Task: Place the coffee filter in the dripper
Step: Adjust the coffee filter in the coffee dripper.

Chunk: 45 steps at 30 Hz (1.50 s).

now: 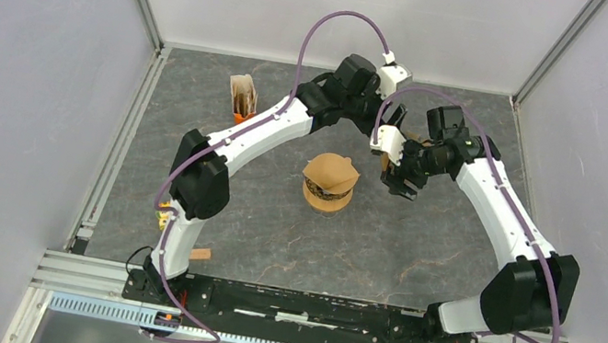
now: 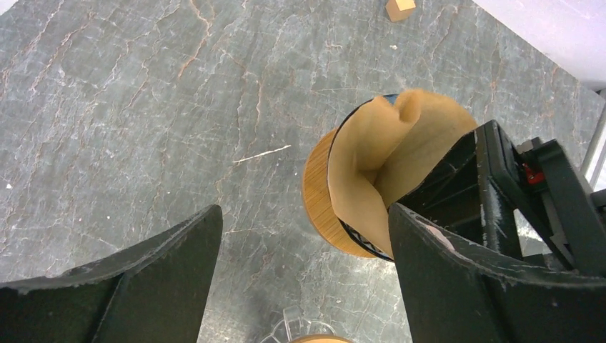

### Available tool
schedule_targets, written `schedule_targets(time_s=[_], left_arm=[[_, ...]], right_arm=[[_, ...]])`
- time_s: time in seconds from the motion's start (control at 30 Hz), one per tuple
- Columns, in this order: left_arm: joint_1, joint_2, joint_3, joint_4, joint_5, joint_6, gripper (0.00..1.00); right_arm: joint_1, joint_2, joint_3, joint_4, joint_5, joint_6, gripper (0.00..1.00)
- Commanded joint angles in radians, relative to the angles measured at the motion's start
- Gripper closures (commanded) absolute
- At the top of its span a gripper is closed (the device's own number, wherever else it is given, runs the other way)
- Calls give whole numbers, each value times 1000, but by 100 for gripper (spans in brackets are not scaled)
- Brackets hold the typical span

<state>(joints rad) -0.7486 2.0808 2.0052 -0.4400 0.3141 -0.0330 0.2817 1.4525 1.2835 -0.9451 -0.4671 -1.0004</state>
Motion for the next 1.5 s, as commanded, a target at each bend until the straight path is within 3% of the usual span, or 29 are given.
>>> schedule_targets(time_s=[0.0,0.7,1.47], left_arm=[[-6,-4,-11,17,-8,66,8],[10,-58,17,-6,-30,93,3],[57,-196,-71,17,-7,61,0]], right_arm=[[7,1,61,-20,-10,-1,23],[7,8,45,-7,13,10,20],[5,-51,81,6,43,45,12]])
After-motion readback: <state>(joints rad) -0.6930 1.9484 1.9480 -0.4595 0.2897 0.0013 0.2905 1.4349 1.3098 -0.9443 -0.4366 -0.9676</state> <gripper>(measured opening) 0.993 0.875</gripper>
